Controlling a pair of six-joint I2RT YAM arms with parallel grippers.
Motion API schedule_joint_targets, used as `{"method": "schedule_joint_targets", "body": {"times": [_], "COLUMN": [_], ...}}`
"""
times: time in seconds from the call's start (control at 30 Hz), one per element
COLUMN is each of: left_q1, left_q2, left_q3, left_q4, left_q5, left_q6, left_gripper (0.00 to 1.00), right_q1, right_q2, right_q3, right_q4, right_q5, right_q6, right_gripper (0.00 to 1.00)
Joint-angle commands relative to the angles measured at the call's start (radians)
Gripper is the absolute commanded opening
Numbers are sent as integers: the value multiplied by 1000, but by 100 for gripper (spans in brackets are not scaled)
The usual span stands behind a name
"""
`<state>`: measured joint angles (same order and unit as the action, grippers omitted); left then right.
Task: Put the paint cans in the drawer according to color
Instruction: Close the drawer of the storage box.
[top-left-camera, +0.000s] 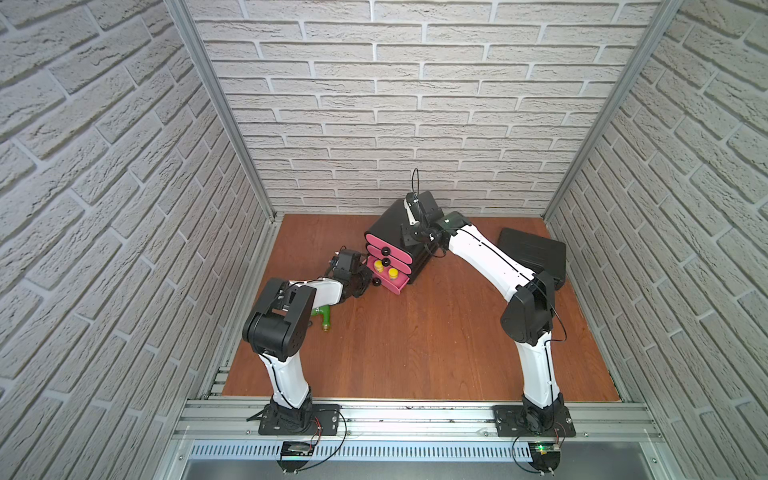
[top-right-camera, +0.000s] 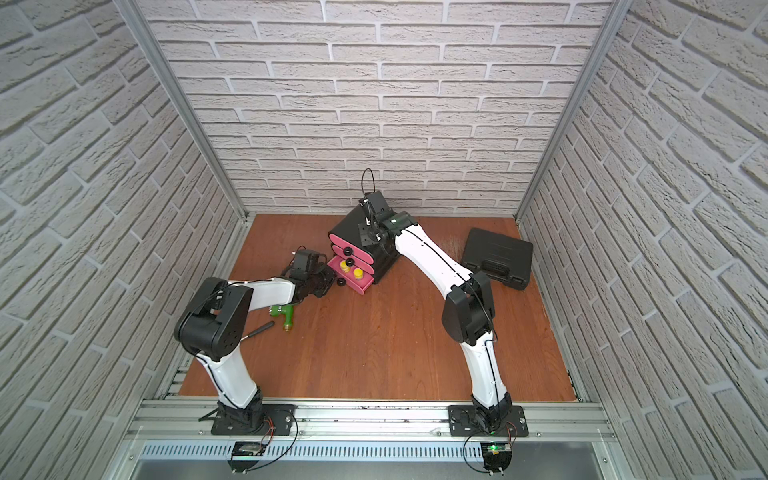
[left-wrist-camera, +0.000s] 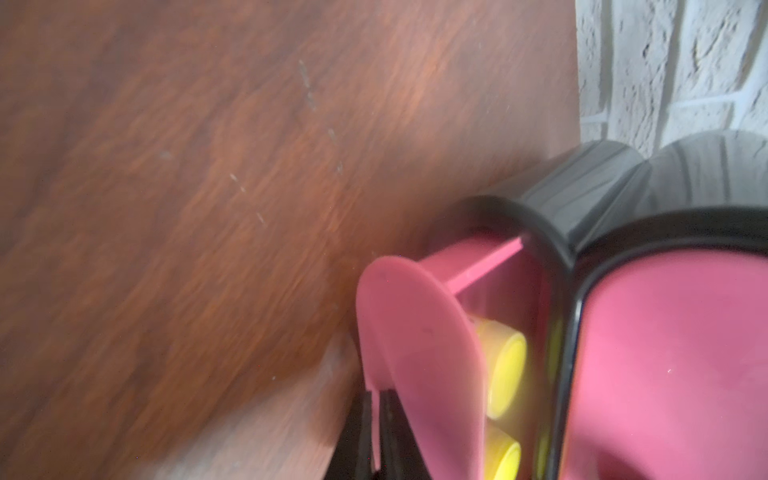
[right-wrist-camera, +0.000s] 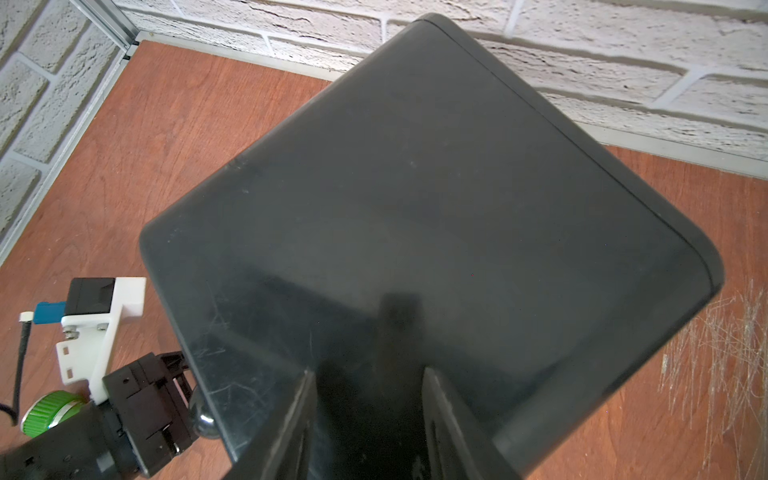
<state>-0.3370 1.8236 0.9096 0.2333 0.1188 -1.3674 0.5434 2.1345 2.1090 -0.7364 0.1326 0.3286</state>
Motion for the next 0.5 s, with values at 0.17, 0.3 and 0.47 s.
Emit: {"method": "schedule_joint_targets", "body": {"times": [0.17,0.3,0.47], "left_q1": [-17,-26,-34], "left_q2": [56,79,114], "left_q3": [19,54,84], "left_q4": [166,180,203], "left_q5": [-27,-30,-33], "left_q6": [-104,-113,-133], "left_gripper": [11,11,11], "right_q1": [-13,-13,-14], "right_q2": [39,39,41], "right_q3": [-57,-61,-67], "right_q4": [-170,-170,-170], "right_q5": [-27,-31,-33], "right_q6": [8,11,11], "right_gripper": [47,47,46]}}
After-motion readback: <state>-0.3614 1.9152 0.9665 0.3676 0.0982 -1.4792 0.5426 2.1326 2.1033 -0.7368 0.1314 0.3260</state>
